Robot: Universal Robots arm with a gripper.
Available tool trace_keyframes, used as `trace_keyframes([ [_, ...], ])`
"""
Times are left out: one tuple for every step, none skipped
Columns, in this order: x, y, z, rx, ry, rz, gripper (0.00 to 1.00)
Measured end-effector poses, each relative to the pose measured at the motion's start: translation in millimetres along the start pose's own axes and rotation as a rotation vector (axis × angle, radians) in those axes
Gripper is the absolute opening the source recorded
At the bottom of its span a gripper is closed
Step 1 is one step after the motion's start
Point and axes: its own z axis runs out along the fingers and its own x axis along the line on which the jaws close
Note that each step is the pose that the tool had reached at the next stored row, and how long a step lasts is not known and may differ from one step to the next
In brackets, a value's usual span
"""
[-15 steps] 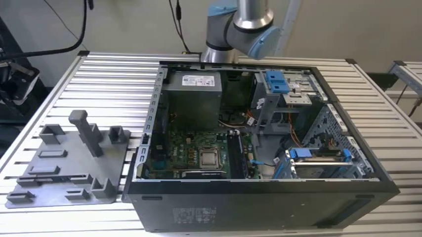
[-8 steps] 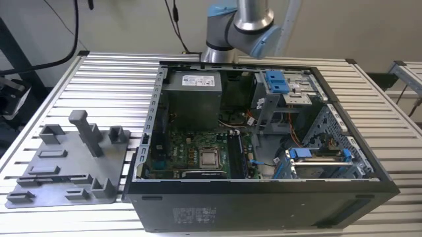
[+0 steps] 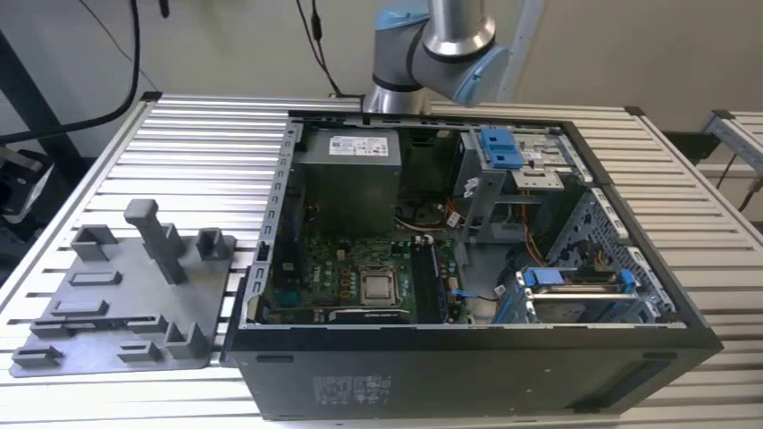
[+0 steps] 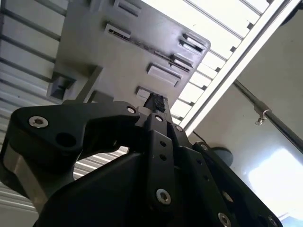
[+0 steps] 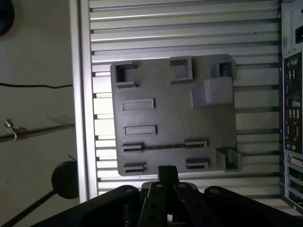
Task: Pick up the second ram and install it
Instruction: 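Pick up the second ram and move it above second insertion slot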
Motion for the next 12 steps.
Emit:
trace_keyframes([
  [0.0,0.0,0.0,0.0000,0.0000,0.000,0.11],
  [0.0,0.0,0.1,-0.0001,-0.0001,0.000,0.11],
  [0.0,0.0,0.1,-0.0001,0.0000,0.000,0.11],
  [0.0,0.0,0.1,-0.0001,-0.0001,0.000,0.11],
  [0.0,0.0,0.2,-0.0001,-0.0001,0.000,0.11],
  [0.0,0.0,0.1,0.0000,0.0000,0.000,0.11],
  [0.0,0.0,0.2,-0.0001,-0.0001,0.000,0.11],
  [0.0,0.0,0.2,0.0000,0.0000,0.000,0.11],
  [0.0,0.0,0.2,-0.0001,-0.0001,0.000,0.11],
  [0.0,0.0,0.2,-0.0001,0.0000,0.000,0.11],
  [0.0,0.0,0.3,-0.0001,0.0002,-0.001,0.11],
  [0.0,0.0,0.3,0.0001,0.0004,-0.005,0.11],
])
